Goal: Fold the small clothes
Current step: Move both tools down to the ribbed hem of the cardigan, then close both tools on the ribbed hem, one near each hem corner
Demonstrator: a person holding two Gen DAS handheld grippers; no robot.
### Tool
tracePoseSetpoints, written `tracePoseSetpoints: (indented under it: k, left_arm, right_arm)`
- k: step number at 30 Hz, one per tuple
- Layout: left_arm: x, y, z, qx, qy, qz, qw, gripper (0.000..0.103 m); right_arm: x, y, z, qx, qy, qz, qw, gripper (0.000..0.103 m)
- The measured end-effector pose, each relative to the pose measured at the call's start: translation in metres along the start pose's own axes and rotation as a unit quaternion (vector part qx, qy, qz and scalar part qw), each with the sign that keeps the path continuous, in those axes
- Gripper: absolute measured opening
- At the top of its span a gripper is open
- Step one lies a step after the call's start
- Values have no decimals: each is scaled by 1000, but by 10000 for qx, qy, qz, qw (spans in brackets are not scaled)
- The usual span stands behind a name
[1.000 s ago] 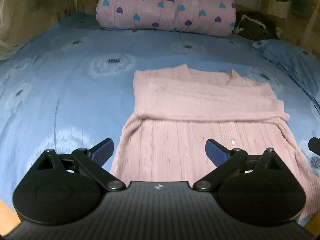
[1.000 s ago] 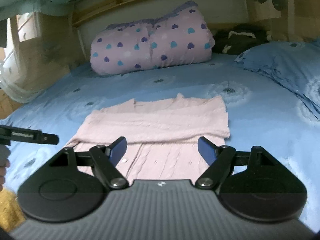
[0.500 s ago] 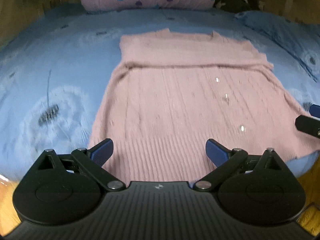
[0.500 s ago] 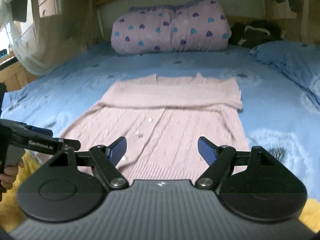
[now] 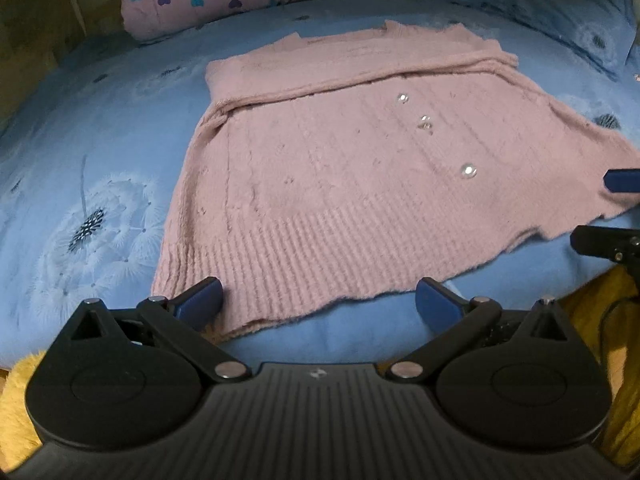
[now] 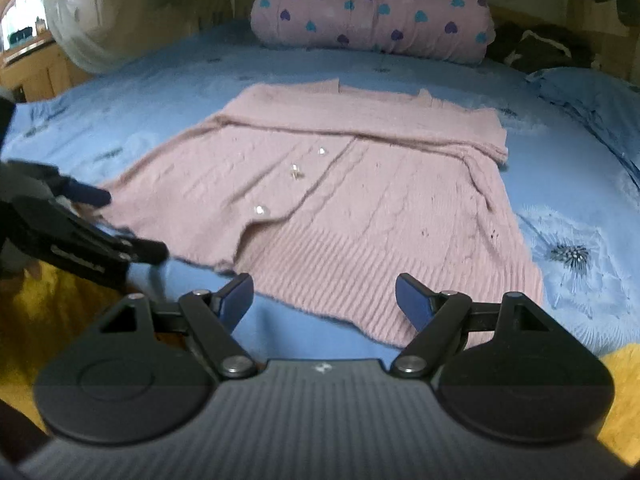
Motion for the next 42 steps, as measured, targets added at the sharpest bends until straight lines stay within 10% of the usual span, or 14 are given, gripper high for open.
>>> tracePoseSetpoints:
  k: [18, 30, 42]
  left_arm:
    - [0, -6, -9, 167, 360, 35, 9992, 103]
    - [6, 15, 17, 628, 1233, 680, 9880, 103]
    - [-10, 28, 20, 621, 518, 225, 9965, 103]
  right_arm:
    - [10, 13, -12, -309, -313, -642, 9970, 80]
    - [17, 25, -4, -377, -495, -1099, 9920, 83]
    - [24, 33, -4, -228, -313, -1226, 9917, 83]
Point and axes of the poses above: each gripper's, at about its wrist camera, not at the fingertips, and y roughly the way its jaws point, x to its right, z to its top, the point moved 7 cm from there along y, roughly the way its jaws point, and after that the axes turned 8 degrees about -y, right-handed, at the moved point
